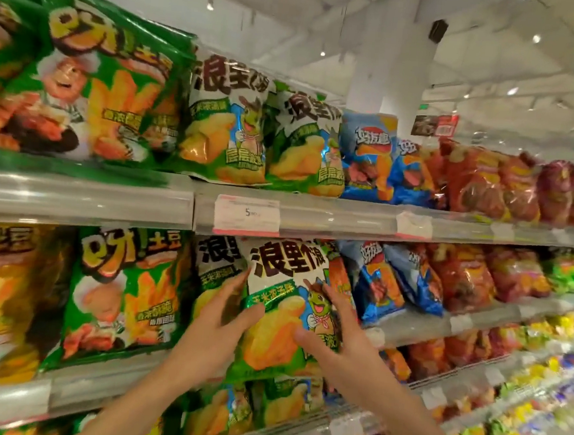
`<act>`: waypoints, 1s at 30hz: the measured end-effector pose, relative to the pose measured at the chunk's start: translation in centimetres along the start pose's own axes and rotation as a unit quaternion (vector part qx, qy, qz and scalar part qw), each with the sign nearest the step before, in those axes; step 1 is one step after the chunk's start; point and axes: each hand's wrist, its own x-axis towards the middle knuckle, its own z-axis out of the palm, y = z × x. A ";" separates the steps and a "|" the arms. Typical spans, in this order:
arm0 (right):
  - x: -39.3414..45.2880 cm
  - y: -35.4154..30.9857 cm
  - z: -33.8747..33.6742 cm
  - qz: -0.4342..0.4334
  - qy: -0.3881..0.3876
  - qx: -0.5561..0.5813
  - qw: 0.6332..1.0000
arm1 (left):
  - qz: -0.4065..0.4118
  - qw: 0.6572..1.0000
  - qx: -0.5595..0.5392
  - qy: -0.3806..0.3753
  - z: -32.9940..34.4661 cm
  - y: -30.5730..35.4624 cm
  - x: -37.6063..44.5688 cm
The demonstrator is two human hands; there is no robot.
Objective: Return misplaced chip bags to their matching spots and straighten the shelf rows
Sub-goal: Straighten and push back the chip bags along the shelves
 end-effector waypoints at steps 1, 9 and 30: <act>0.8 0.3 0.0 -0.008 -0.007 0.008 1.000 | 0.003 1.000 0.010 0.007 0.0 0.2 0.3; 6.3 3.3 -1.2 -0.090 -0.084 0.029 0.992 | -0.008 0.994 -0.017 0.111 2.0 -0.1 1.4; 13.4 10.8 -5.5 -0.083 0.019 -0.099 0.991 | -0.009 0.951 0.111 0.288 7.6 2.5 -2.3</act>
